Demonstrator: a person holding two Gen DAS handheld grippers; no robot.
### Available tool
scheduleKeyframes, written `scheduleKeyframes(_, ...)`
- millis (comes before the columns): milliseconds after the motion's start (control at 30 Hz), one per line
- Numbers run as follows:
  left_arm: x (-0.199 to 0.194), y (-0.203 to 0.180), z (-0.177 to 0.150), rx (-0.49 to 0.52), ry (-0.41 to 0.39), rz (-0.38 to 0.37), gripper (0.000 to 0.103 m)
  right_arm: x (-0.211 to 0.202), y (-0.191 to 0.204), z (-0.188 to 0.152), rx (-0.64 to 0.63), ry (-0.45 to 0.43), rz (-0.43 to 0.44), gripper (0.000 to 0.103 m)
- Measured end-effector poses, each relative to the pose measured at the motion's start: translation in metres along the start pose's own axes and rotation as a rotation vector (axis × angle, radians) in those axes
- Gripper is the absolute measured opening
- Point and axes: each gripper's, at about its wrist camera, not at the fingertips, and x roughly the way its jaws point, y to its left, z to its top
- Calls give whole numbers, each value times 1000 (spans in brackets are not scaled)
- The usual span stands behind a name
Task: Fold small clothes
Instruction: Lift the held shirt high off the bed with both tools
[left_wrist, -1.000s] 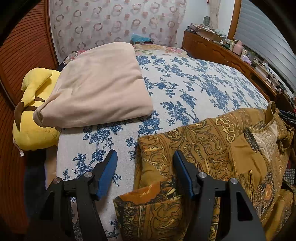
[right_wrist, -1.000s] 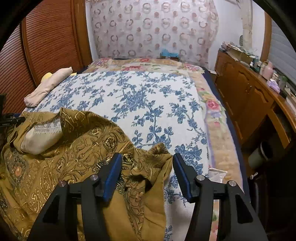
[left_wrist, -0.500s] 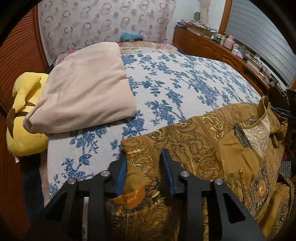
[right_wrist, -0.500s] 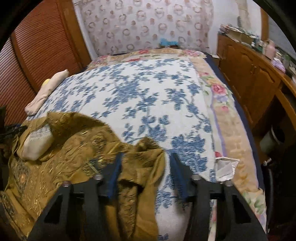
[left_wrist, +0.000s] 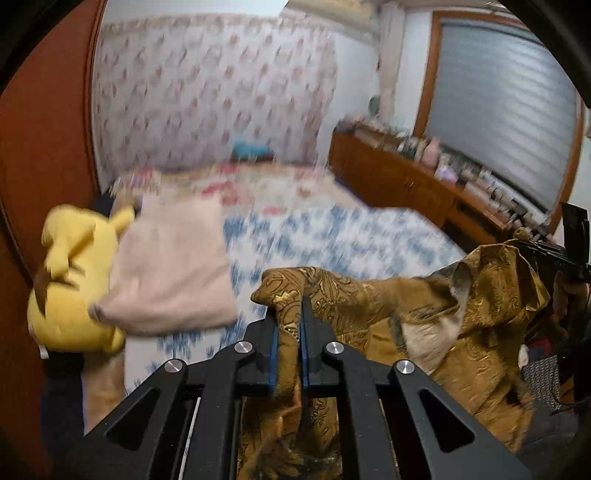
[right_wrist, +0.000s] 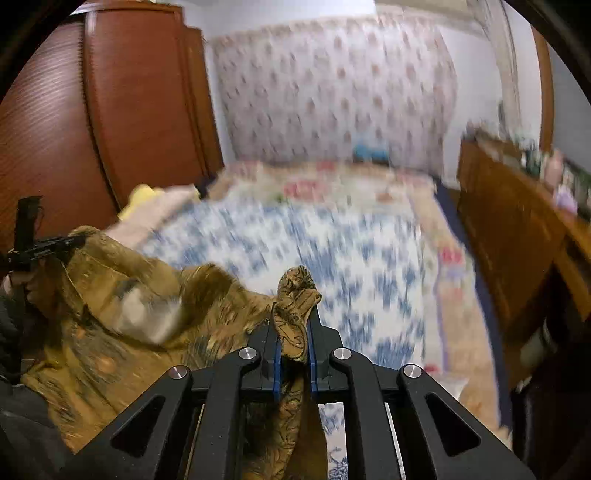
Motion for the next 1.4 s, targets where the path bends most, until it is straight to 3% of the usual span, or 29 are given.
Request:
scheduleKeyframes(233, -62, -18, 75, 90, -171, -16, 9, -84, 39, 66, -119, -185, -30, 10)
scheduleKeyframes(433, -118, -25, 125, 138, -322, 18, 9, -155, 58, 126, -185, -364, -75, 10)
scheduleKeyframes(633, -160, -17, 154, 160, -425, 70, 9, -193, 64, 164, -212, -454, -124, 10)
scheduleKeyframes(767, -158, -5, 171, 155, -447, 119, 9, -202, 64, 188, -237, -490, -199, 10)
scheduleKeyframes(867, -135, 11, 181, 128, -419, 139, 9, -182, 57, 202, -212, -461, -211, 10)
scheduleKeyframes(1033, -67, 36, 180, 113, -316, 168, 9, -102, 59, 209, -192, -353, -214, 10)
scheduleKeyframes(1267, 85, 83, 147, 58, -97, 193, 9, 35, 24, 193, -128, -152, -167, 10)
scheduleKeyframes(1400, 151, 91, 123, 29, 7, 190, 9, 113, 7, 178, -102, -23, -194, 10)
